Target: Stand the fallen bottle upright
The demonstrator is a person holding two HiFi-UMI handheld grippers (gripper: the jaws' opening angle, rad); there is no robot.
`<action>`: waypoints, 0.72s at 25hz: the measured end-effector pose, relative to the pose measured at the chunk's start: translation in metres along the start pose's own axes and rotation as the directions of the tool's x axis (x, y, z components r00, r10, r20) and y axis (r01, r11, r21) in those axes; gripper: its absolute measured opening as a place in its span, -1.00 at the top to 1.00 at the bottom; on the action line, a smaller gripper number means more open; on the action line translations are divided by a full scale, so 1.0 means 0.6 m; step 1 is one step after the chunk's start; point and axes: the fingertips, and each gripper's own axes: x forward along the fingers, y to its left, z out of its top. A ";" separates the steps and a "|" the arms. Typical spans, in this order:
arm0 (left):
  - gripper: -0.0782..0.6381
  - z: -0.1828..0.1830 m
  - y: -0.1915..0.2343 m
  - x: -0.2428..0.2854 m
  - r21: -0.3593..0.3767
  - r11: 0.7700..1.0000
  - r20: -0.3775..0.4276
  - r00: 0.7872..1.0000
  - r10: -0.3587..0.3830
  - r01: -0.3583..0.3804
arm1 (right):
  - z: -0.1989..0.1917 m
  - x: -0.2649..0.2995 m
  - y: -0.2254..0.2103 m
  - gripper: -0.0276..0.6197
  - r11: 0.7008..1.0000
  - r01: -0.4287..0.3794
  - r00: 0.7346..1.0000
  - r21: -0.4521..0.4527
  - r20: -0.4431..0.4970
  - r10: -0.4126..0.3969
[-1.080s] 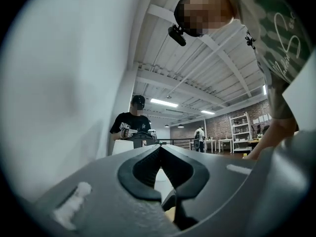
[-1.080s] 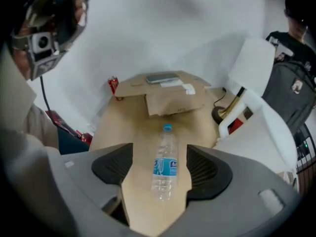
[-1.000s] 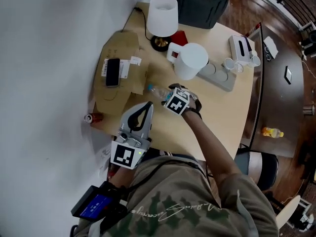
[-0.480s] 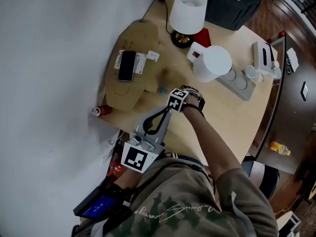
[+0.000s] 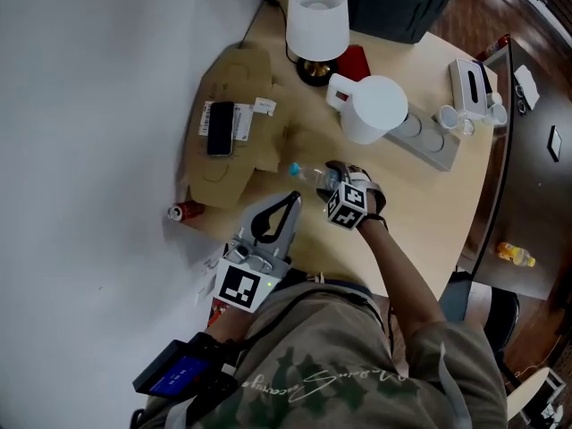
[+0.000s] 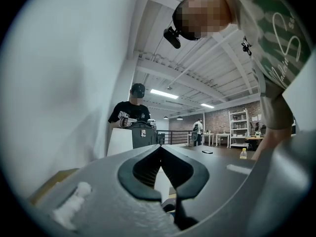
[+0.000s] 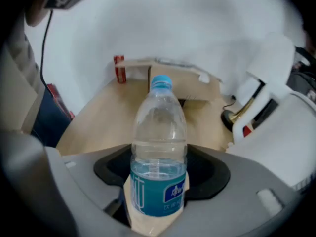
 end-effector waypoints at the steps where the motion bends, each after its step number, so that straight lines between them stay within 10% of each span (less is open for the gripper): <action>1: 0.78 -0.001 -0.004 0.001 -0.005 1.000 -0.003 1.000 -0.005 0.005 | 0.011 -0.029 -0.009 -0.04 0.998 0.030 0.994 0.058 0.104 -0.036; 3: 0.78 -0.003 -0.017 0.004 -0.013 1.000 -0.015 1.000 -0.021 0.021 | 0.027 -0.082 -0.023 -0.04 0.979 0.042 0.941 0.200 0.320 -0.106; 5: 0.78 -0.005 -0.036 0.010 -0.007 0.999 -0.032 0.998 -0.049 0.049 | 0.041 -0.132 -0.041 -0.05 0.954 0.048 0.835 0.296 0.512 -0.202; 9: 0.78 -0.004 -0.069 0.017 0.031 0.995 -0.057 0.994 -0.094 0.096 | 0.026 -0.169 -0.059 -0.05 0.918 0.123 0.669 0.376 0.652 -0.357; 18: 0.78 -0.011 -0.103 -0.001 0.068 0.995 -0.131 0.989 -0.064 0.074 | -0.046 -0.138 -0.032 -0.06 0.886 0.161 0.630 0.434 0.646 -0.430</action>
